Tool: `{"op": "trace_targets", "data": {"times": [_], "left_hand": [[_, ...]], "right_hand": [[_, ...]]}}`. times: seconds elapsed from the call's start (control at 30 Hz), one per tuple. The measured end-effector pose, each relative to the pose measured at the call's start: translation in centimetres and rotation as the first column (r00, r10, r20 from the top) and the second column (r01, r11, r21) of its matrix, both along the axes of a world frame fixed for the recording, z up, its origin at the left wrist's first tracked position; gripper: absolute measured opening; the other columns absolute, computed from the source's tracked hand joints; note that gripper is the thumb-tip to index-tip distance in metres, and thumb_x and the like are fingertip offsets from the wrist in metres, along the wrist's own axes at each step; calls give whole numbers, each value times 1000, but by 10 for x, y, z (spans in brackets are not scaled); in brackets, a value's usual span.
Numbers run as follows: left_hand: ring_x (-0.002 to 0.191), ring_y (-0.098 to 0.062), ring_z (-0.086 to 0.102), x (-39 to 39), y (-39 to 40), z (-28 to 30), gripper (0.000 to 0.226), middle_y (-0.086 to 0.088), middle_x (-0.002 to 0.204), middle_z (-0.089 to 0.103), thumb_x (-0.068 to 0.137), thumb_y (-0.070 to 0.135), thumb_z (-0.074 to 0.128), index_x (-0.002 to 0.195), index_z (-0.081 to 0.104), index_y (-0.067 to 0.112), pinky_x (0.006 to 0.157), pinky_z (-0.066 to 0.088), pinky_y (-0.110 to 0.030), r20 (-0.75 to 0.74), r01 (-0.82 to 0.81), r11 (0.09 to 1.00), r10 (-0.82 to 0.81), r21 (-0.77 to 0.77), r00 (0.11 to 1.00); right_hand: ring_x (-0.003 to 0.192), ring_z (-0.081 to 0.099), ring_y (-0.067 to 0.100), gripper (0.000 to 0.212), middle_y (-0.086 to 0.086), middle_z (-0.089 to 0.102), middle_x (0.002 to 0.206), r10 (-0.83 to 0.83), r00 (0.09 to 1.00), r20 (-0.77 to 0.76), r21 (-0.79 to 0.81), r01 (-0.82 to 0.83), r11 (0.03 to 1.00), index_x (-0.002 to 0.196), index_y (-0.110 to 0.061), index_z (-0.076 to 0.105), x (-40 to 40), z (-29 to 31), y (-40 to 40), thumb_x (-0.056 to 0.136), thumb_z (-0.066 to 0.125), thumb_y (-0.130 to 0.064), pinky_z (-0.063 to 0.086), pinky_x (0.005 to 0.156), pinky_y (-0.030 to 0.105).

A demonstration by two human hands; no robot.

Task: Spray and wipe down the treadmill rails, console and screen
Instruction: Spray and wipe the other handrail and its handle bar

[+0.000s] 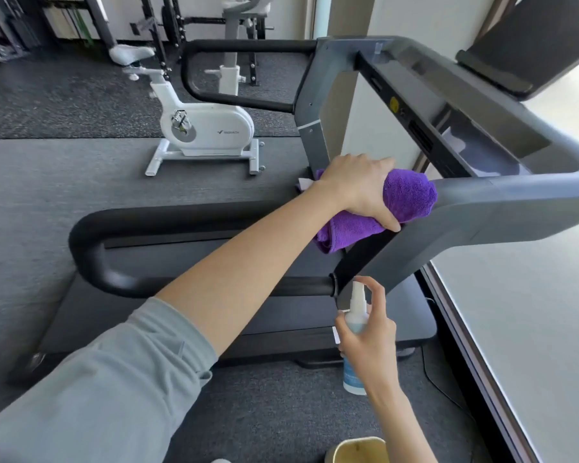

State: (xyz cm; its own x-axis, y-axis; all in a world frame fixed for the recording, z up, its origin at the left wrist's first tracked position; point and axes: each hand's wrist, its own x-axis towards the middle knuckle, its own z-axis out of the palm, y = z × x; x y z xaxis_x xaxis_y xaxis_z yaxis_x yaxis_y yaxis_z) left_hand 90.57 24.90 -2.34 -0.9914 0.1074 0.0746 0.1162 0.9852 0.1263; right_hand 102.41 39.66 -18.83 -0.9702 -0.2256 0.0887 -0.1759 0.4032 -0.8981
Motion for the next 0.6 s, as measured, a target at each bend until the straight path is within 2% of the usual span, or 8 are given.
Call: {"op": "trace_targets", "data": {"times": [0.03,0.17,0.23,0.33,0.43,0.5,0.57,0.6], "left_hand": [[78,-21,46,10,-11,0,80,7,80,49,51,81,70,100,45,22,70,36,-33,0,-32,999,33,23,999],[87,-22,53,59,-76,-1,78,4,96,63,47,81,72,106,52,33,73,40,-34,76,-163,980,154,119,985],[84,-23,52,86,-105,-1,79,4,92,63,48,79,73,109,52,34,72,37,-33,59,-198,975,193,100,979],[88,-25,58,125,-143,-4,82,7,95,66,47,77,73,115,48,38,76,42,-36,5,-256,962,257,90,967],[98,-27,61,165,-185,-11,86,11,104,68,42,81,69,116,43,45,80,42,-37,-54,-330,937,337,113,940],[98,-26,60,182,-209,-12,88,16,100,66,36,87,63,112,42,50,79,39,-35,-58,-380,915,391,135,919],[95,-22,59,197,-231,-14,83,22,92,62,32,89,63,105,44,54,78,39,-34,-25,-437,871,454,225,891],[94,-20,60,205,-242,-17,77,25,89,62,32,88,65,100,46,56,79,42,-34,-13,-468,823,499,322,867]], "right_hand": [[49,55,34,58,16,57,65,13,1000,-2,-2,-13,1000,117,-47,43,0,2,-3,85,62,-3,52,48,52],[48,53,38,58,19,56,66,84,996,-11,-11,-84,996,114,-48,44,3,9,-29,84,61,-1,51,48,54],[48,52,36,58,15,55,64,133,991,-16,2,-133,991,114,-48,43,7,9,-47,84,61,-2,51,49,53],[48,52,34,57,8,53,61,196,980,-19,6,-196,981,115,-48,44,15,8,-71,85,62,-3,52,51,52],[48,52,34,59,11,54,61,244,969,-29,7,-244,970,115,-50,43,23,9,-90,85,62,-4,52,52,52],[50,53,35,59,11,55,63,271,962,-26,12,-271,963,114,-52,42,28,9,-101,86,62,-4,52,53,53],[51,53,35,60,12,56,65,282,959,-22,19,-281,959,114,-54,41,31,10,-108,86,62,-5,53,53,52],[51,53,35,60,13,57,66,285,958,-21,15,-285,959,114,-54,41,33,10,-111,87,62,-5,53,52,52]]}}
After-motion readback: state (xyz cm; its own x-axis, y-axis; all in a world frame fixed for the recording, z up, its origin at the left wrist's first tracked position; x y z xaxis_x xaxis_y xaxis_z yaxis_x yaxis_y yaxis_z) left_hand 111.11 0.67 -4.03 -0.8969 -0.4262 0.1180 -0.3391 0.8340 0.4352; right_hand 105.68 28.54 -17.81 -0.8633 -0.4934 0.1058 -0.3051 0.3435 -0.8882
